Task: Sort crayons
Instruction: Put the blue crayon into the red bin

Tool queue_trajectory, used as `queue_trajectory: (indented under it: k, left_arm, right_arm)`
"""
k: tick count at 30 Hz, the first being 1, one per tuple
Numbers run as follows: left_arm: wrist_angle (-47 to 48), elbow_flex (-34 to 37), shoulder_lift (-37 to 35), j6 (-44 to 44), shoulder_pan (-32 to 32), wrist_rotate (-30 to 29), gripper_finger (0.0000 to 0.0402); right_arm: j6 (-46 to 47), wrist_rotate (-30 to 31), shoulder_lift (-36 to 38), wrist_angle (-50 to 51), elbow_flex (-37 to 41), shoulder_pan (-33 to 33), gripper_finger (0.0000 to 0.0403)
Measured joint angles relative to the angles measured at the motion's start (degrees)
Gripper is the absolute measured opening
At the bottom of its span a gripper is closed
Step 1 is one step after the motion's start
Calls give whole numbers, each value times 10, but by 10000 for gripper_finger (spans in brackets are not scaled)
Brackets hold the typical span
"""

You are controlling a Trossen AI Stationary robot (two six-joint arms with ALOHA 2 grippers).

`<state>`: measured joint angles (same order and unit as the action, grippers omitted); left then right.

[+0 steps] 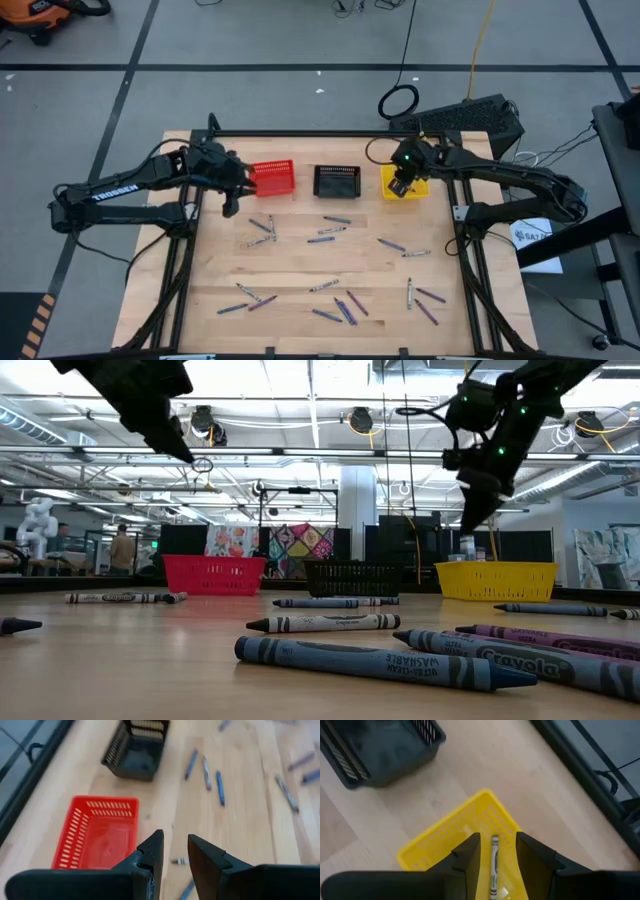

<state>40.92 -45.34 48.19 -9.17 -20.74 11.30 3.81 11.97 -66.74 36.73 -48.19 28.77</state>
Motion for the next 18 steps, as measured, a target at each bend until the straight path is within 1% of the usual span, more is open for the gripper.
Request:
queue_trajectory:
  k: [4, 7, 18]
  left_arm:
    - [11, 0, 13, -25, 22, -15, 93]
    - [24, 0, 40, -32, 31, -19, 93]
    - [32, 0, 201, -32, 72, -21, 93]
  right_arm:
    - [-1, 0, 0, 13, -26, 0, 112]
    - [0, 0, 0, 20, -37, 0, 112]
    - [0, -1, 0, 63, -40, 0, 112]
